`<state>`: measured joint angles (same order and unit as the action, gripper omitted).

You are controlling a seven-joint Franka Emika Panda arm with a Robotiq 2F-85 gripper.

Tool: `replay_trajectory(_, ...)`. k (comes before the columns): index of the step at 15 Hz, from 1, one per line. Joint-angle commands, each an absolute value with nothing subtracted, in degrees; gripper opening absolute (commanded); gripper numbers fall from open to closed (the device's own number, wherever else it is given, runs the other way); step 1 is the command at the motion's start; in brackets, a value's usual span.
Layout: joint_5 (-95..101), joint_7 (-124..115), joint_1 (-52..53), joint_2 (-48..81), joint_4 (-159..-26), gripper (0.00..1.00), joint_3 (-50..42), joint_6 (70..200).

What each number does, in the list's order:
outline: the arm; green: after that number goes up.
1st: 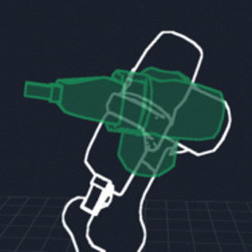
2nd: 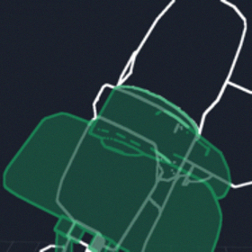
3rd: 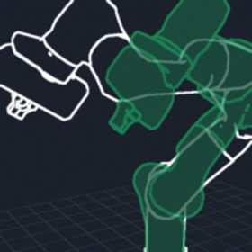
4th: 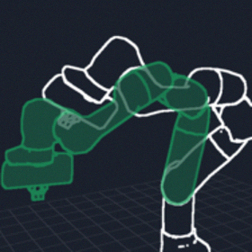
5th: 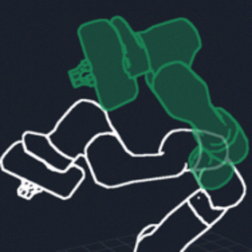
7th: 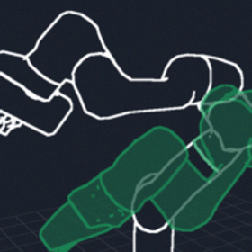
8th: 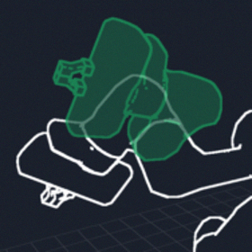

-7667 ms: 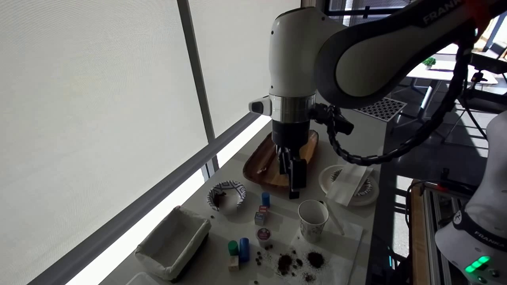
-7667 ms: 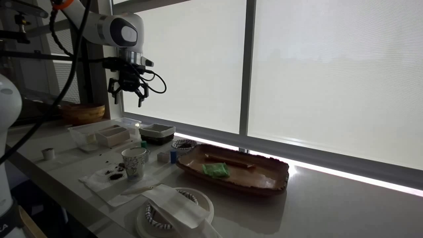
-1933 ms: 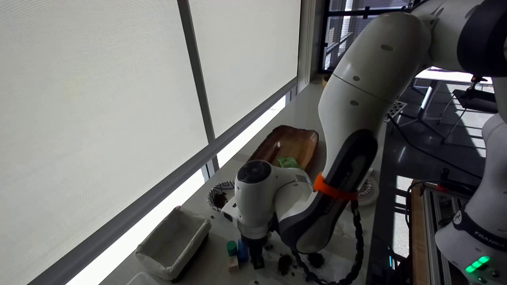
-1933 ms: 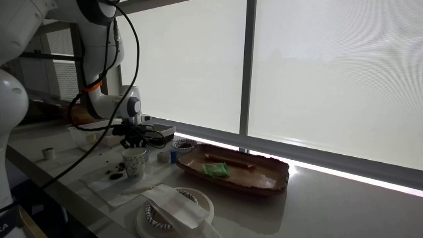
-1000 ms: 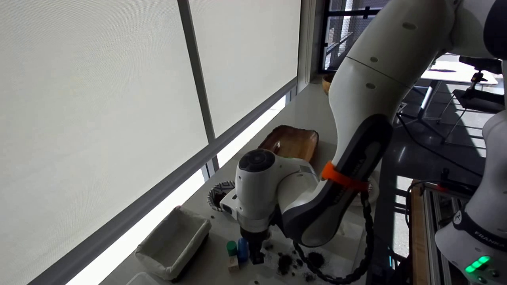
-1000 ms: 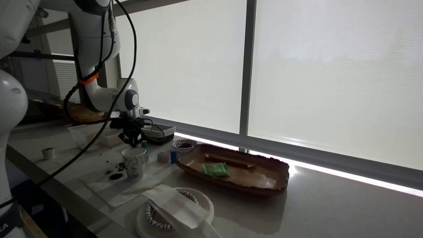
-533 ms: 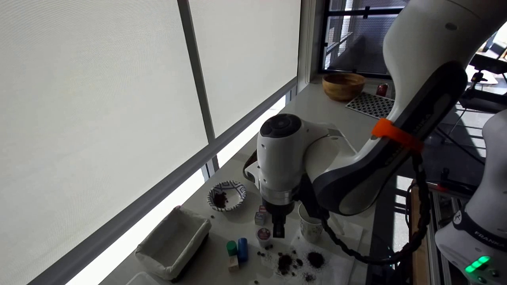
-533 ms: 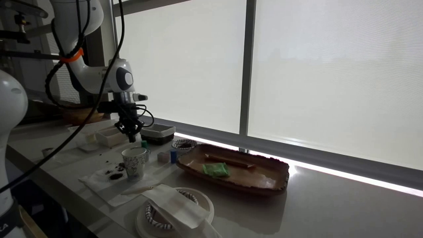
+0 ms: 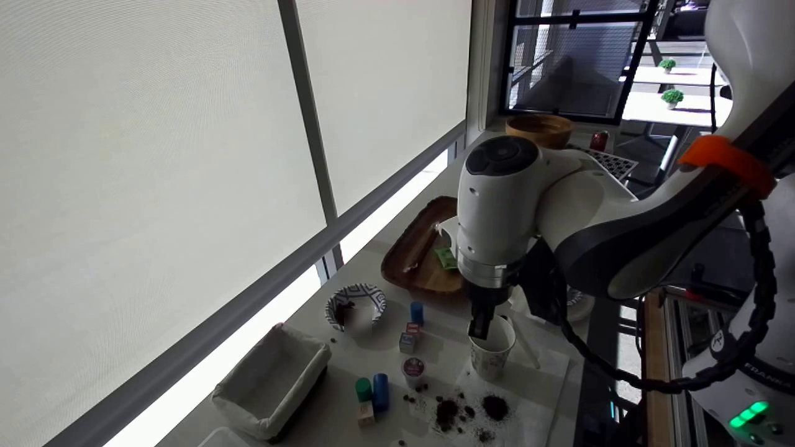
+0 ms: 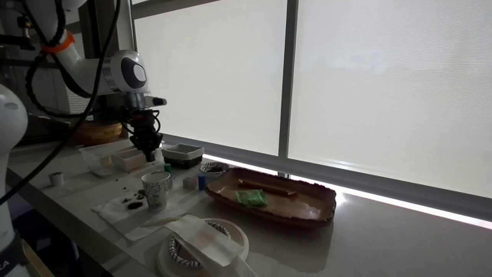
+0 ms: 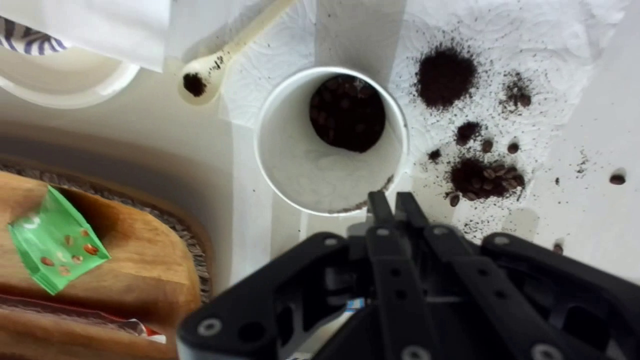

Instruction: Put some of the objects on the serviette in the white cup

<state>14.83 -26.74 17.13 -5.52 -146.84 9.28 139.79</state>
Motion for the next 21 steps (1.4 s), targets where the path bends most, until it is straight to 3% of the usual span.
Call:
replay_trajectory(1,15.3,-28.6,13.3,-10.0,-152.1,0.02,11.0,141.6)
replay_trajectory(15,7.8,-20.2,9.2,-9.2,-154.8,0.02,10.4,149.0)
replay_trajectory(16,6.8,-19.7,9.3,-9.2,-154.8,0.33,10.4,149.2)
replay_trajectory(18,5.7,-18.9,9.3,-9.1,-154.6,0.41,10.4,149.0)
replay_trajectory(21,4.7,-18.1,9.3,-9.1,-154.4,0.63,10.5,148.8)
